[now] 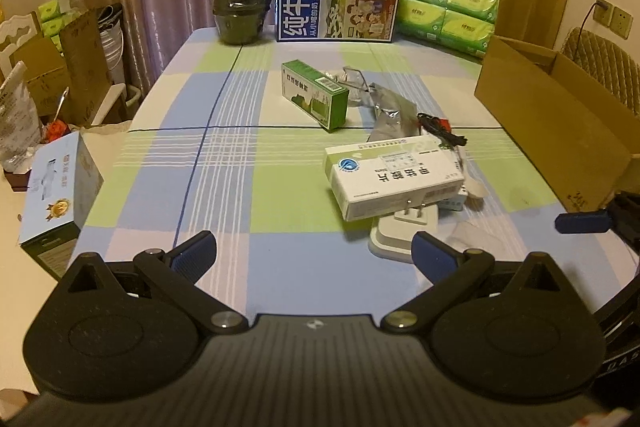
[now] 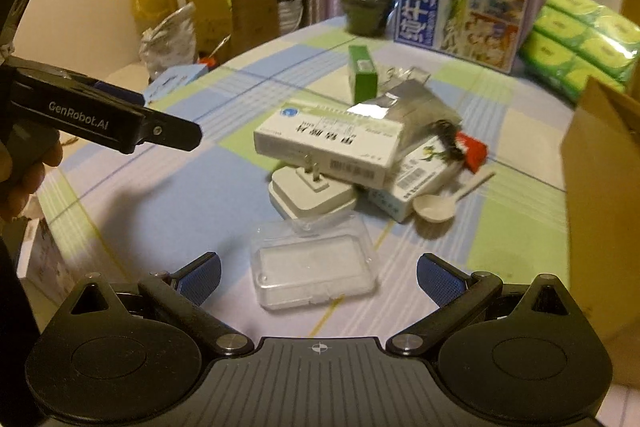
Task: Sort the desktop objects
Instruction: 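Grasp the clear plastic box with the right tool while the left tool approaches the white plug, then close the left tool on the white plug charger and lift it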
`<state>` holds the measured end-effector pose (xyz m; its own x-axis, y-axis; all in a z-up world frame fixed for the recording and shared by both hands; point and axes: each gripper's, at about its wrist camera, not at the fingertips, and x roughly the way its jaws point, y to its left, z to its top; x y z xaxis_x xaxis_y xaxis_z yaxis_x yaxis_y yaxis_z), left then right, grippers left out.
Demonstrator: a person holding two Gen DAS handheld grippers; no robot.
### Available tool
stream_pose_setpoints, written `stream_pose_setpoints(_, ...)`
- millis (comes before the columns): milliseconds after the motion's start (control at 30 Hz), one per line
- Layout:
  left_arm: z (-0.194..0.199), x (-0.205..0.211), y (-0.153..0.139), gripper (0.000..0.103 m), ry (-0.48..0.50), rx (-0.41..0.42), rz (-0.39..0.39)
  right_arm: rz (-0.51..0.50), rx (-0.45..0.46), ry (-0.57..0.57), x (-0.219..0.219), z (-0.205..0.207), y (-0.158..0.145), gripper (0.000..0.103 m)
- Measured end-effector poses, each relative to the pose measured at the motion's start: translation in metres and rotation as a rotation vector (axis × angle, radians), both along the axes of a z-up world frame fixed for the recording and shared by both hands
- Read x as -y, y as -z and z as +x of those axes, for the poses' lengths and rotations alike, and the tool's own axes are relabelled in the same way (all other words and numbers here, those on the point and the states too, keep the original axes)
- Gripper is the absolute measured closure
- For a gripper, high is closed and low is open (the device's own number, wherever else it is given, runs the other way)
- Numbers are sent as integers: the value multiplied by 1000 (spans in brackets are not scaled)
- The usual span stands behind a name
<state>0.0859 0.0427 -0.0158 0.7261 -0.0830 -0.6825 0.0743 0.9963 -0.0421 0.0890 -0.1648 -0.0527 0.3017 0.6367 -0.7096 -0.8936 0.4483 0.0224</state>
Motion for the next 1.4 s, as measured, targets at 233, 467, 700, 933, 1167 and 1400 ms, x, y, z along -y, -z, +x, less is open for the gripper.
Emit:
stream_pose_setpoints(233,19,-15,27,1,-4,3,-39,-61,4,-65,-22,13,28,2)
stream_pose_setpoints(467,23,-14,38,1,16,29,-31,-50,-91,-72,-25,29,43,2)
stream_pose_setpoints(700,30,-11,47,1,93,-10,-56,-47,-81,-74,-29,28,44,17)
stream_pose_setpoints(933,30,-2,49,1,147,-17,-78,-32,-38,47,-10,35,36,18)
stream_pose_setpoints(1167,39,26,57,13,224,-22,-50,-21,-51,267,15,66,30,18)
stream_pose_setpoints(1400,48,53,66,22,281,-38,-42,18,-80,340,32,84,30,18)
